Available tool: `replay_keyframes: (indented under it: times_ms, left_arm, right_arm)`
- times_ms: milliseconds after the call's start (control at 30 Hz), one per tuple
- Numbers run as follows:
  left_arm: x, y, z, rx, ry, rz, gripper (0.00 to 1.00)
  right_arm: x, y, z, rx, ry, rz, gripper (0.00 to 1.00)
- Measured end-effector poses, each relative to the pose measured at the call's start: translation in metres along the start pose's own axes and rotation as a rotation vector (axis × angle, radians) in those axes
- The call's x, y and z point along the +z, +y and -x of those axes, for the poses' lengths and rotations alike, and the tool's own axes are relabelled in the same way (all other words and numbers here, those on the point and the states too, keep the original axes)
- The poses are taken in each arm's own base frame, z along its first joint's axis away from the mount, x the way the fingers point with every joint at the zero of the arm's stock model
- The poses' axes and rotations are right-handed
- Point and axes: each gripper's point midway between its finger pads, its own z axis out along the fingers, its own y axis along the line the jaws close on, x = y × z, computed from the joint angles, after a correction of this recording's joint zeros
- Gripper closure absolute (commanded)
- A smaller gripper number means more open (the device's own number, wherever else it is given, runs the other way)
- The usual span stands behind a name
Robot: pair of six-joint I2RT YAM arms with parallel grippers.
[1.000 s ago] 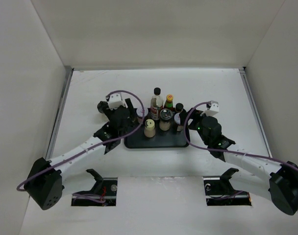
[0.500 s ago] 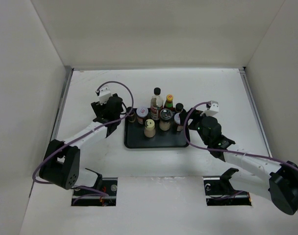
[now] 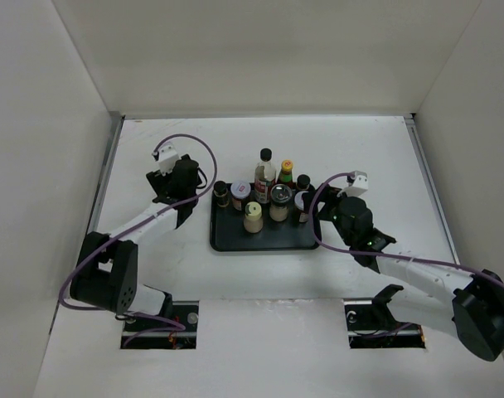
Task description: Organize the condiment bottles
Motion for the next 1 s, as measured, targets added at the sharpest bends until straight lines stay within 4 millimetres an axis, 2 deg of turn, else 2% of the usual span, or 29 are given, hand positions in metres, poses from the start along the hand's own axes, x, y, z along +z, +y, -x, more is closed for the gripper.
replay_keyframes:
  times_ms: [200, 267, 467, 633, 733, 900, 1000]
  left_arm:
    - [0.017, 0.009, -0.002, -0.017, 0.005, 0.037, 0.29]
    - [0.02, 0.01, -0.003, -0.02, 0.008, 0.039, 0.34]
    - [0.021, 0.007, -0.004, -0.019, 0.008, 0.031, 0.49]
    - [0.015, 0.004, -0.004, -0.014, 0.006, 0.017, 0.53]
    - [-0.006, -0.004, 0.0, -0.003, -0.012, -0.03, 0.54]
    - [-0.065, -0.032, 0.03, -0.02, -0.091, -0.177, 0.54]
    - [-0.093, -0.039, 0.038, -0.022, -0.109, -0.248, 0.54]
  right_arm:
    - [0.001, -0.001, -0.001, -0.002, 0.003, -0.002, 0.16]
    - [0.001, 0.0, -0.001, -0.001, 0.002, -0.002, 0.16]
    - [0.001, 0.0, -0.001, -0.001, 0.002, -0.001, 0.16]
    - [0.001, 0.0, -0.001, -0.001, 0.001, -0.001, 0.16]
    - [0.001, 0.0, -0.001, -0.001, 0.001, -0.001, 0.16]
    - [0.001, 0.0, -0.001, -0.001, 0.001, -0.001, 0.16]
    - [0.0, 0.0, 0.0, -0.001, -0.001, 0.0, 0.16]
